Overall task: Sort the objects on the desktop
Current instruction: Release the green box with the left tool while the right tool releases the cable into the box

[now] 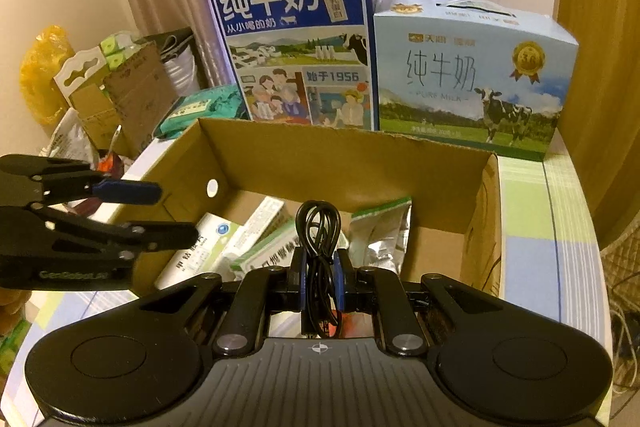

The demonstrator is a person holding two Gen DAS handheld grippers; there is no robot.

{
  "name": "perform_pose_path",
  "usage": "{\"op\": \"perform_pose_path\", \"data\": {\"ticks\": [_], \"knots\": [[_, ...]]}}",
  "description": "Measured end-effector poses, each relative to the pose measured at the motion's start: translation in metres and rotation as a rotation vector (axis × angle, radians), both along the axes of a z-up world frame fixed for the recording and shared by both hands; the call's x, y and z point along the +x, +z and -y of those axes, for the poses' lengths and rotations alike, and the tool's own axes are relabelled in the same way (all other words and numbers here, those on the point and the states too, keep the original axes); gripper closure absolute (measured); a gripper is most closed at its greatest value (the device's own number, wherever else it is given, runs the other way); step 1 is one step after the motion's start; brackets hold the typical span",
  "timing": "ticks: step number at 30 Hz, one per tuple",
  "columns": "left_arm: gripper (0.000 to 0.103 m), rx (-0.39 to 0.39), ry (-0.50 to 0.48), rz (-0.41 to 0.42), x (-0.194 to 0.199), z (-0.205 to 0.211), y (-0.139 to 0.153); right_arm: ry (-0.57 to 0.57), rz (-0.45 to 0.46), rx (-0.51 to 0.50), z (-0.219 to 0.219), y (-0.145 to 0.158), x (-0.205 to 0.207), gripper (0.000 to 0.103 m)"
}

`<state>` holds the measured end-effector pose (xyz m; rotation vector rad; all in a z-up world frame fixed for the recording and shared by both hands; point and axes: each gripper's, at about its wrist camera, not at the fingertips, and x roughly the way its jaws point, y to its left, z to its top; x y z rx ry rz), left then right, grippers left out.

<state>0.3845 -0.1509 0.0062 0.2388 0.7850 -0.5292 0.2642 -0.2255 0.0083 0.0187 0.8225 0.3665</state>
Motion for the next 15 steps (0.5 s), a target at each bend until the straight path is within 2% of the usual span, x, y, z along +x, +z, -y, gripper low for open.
{"op": "perform_pose_path", "data": {"ticks": [6, 10, 12, 15], "knots": [[0.052, -0.001, 0.006, -0.003, -0.006, -0.010, -0.001, -0.013, 0.007, -0.005, 0.000, 0.000, 0.000, 0.093], [0.052, -0.006, -0.001, -0.003, -0.010, -0.013, 0.000, -0.051, 0.036, 0.046, 0.007, 0.004, 0.006, 0.090], [0.052, -0.009, -0.004, -0.001, -0.013, -0.014, 0.002, -0.074, 0.039, 0.070, 0.012, 0.006, 0.007, 0.068], [0.052, -0.016, -0.007, 0.002, -0.018, -0.016, 0.003, -0.082, 0.059, 0.071, 0.018, 0.010, 0.001, 0.059]]}}
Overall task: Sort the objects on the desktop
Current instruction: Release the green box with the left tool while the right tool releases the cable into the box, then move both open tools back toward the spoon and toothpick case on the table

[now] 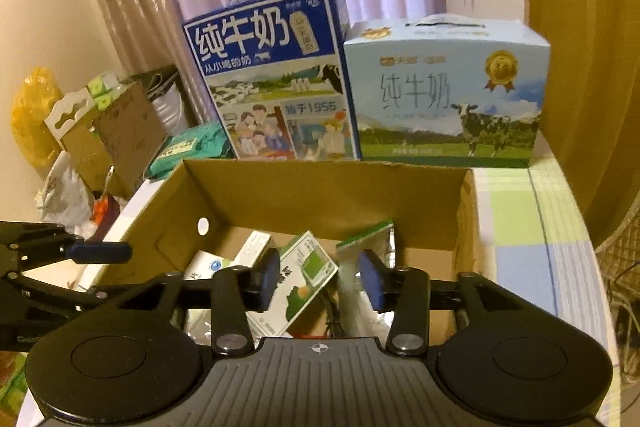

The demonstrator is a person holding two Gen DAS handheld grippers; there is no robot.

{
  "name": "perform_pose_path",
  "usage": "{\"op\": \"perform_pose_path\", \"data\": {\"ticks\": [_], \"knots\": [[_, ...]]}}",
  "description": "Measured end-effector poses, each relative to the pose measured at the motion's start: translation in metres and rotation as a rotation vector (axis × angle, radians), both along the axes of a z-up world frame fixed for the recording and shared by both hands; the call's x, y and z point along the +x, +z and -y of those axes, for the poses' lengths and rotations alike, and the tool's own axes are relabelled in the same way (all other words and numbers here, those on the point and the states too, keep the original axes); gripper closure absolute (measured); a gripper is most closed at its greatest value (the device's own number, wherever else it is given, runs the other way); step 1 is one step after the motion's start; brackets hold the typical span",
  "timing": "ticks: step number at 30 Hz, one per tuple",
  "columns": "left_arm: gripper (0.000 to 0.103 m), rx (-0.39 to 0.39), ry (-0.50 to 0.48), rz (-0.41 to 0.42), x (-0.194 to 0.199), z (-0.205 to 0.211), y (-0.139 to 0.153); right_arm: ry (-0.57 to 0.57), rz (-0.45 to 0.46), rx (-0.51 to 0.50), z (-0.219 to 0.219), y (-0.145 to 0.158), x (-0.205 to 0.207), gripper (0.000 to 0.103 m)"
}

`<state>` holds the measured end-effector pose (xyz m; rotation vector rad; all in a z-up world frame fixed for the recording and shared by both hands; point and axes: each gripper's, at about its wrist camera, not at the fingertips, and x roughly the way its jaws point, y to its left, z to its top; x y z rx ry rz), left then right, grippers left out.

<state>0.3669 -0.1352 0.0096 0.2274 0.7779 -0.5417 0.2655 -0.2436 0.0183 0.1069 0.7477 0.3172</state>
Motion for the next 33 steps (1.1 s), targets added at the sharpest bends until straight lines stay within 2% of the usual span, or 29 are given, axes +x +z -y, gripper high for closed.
{"op": "perform_pose_path", "data": {"ticks": [13, 19, 21, 24, 28, 30, 33], "knots": [[0.050, -0.011, 0.006, -0.008, -0.045, -0.010, 0.009, 0.020, 0.031, -0.053, 0.012, 0.012, -0.067, 0.047], [0.042, 0.002, -0.003, 0.007, -0.074, -0.013, 0.022, 0.020, 0.040, -0.061, 0.018, 0.024, -0.102, 0.034], [0.040, 0.003, -0.005, 0.013, -0.084, -0.015, 0.026, 0.020, 0.043, -0.059, 0.019, 0.029, -0.113, 0.025], [0.035, 0.001, -0.004, 0.019, -0.098, -0.017, 0.031, 0.018, 0.054, -0.055, 0.023, 0.035, -0.130, 0.019], [0.032, -0.004, -0.004, 0.021, -0.116, -0.020, 0.037, 0.013, 0.047, -0.058, 0.028, 0.040, -0.149, 0.013], [0.023, -0.004, -0.011, 0.025, -0.126, -0.022, 0.039, 0.010, 0.041, -0.058, 0.032, 0.040, -0.158, 0.011], [0.020, 0.004, -0.025, 0.027, -0.141, -0.023, 0.038, 0.006, 0.027, -0.063, 0.037, 0.036, -0.173, 0.007]]}}
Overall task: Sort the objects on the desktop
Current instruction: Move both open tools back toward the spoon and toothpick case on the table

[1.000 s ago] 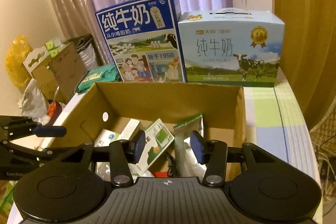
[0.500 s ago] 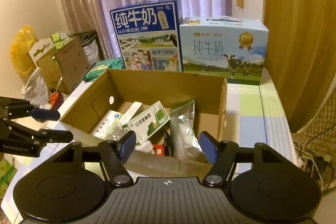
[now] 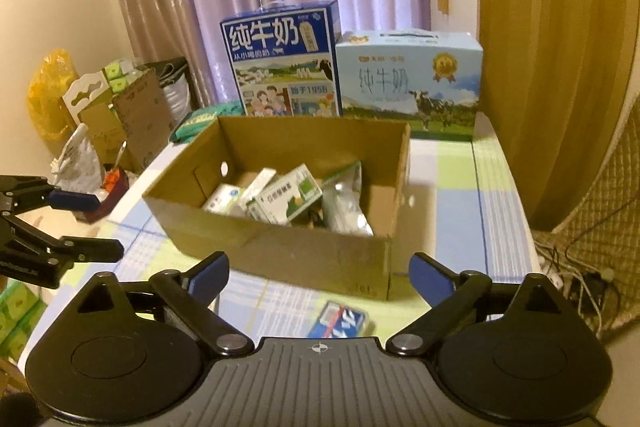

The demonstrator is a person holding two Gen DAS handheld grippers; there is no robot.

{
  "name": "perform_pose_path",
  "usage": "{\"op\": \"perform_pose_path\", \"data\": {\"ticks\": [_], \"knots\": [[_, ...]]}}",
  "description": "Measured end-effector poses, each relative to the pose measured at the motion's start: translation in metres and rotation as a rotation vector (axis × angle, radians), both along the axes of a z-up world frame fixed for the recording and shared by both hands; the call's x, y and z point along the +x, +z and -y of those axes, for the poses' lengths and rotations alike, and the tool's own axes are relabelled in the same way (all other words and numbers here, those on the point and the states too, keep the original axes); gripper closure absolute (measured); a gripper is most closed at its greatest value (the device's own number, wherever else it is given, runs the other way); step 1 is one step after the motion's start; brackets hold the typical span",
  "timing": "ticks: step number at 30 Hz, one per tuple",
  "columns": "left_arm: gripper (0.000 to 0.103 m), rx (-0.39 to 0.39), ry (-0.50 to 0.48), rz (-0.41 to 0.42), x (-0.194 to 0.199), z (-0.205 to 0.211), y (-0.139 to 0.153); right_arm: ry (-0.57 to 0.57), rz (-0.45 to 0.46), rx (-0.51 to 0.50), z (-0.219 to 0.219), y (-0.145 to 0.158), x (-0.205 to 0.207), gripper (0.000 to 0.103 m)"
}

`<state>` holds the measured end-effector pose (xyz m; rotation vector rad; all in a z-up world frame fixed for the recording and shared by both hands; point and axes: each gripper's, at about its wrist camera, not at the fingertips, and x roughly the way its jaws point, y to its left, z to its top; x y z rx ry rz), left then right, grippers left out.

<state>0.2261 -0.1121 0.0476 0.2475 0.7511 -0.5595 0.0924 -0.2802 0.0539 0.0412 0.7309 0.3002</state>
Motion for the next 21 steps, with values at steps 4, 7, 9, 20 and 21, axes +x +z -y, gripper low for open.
{"op": "perform_pose_path", "data": {"ticks": [4, 7, 9, 20, 21], "knots": [[0.012, 0.025, -0.020, 0.001, -0.019, -0.002, -0.007, -0.008, -0.037, -0.008, 0.006, -0.013, -0.018, 0.005], [0.008, 0.034, -0.009, -0.017, -0.029, -0.006, -0.015, -0.026, -0.071, -0.006, 0.011, -0.024, -0.028, 0.004], [0.006, 0.034, 0.003, -0.033, -0.036, -0.009, -0.021, -0.034, -0.091, -0.013, 0.015, -0.032, -0.034, 0.004], [0.002, 0.059, 0.099, -0.055, -0.062, -0.012, -0.052, -0.055, -0.162, -0.018, 0.024, -0.062, -0.051, 0.002], [0.002, 0.058, 0.103, -0.062, -0.062, -0.011, -0.055, -0.054, -0.167, -0.017, 0.023, -0.064, -0.052, 0.002]]}}
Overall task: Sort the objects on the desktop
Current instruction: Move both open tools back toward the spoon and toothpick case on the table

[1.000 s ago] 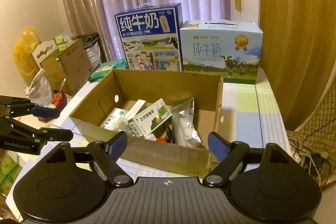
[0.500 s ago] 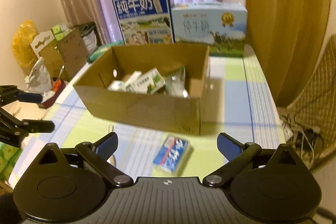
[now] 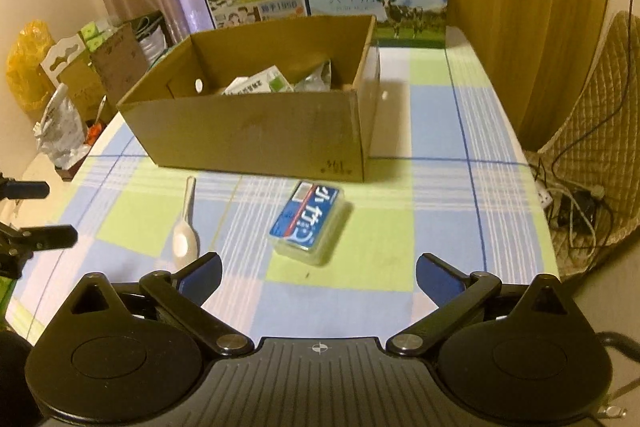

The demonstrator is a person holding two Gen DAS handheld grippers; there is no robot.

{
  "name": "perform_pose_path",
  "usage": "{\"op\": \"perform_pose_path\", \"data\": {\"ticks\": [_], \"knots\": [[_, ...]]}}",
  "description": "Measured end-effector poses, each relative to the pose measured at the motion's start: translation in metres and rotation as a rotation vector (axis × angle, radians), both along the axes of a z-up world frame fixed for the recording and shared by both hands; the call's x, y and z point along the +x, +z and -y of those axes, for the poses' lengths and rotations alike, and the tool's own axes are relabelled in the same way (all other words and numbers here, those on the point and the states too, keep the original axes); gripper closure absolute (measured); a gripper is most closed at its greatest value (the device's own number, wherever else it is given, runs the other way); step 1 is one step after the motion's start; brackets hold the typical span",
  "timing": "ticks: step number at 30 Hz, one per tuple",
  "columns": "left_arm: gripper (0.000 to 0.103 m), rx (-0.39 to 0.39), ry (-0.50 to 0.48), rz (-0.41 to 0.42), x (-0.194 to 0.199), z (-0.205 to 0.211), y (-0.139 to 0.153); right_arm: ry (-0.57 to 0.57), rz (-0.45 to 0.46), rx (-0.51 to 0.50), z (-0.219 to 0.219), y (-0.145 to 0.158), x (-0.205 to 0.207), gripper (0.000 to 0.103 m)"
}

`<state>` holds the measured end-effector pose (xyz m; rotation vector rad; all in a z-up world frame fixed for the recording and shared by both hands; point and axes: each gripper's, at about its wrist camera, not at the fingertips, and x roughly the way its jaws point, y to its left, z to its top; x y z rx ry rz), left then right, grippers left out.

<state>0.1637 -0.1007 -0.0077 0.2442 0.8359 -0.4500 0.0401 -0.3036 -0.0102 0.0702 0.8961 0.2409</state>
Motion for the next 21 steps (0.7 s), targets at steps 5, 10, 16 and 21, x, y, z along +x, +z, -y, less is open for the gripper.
{"op": "perform_pose_path", "data": {"ticks": [5, 10, 16, 21], "knots": [[0.002, -0.018, 0.014, -0.038, -0.004, 0.002, -0.018, 0.003, -0.014, 0.002, -0.002, -0.007, 0.001, 0.002], [0.002, -0.033, 0.033, -0.053, -0.004, 0.003, -0.030, 0.003, -0.024, 0.001, -0.005, -0.014, 0.006, 0.002], [0.002, -0.038, 0.045, -0.075, 0.002, 0.006, -0.042, 0.006, -0.040, 0.001, -0.008, -0.023, 0.015, 0.002], [0.002, -0.040, 0.046, -0.090, 0.006, 0.010, -0.052, 0.007, -0.056, 0.000, -0.008, -0.031, 0.023, 0.002]]}}
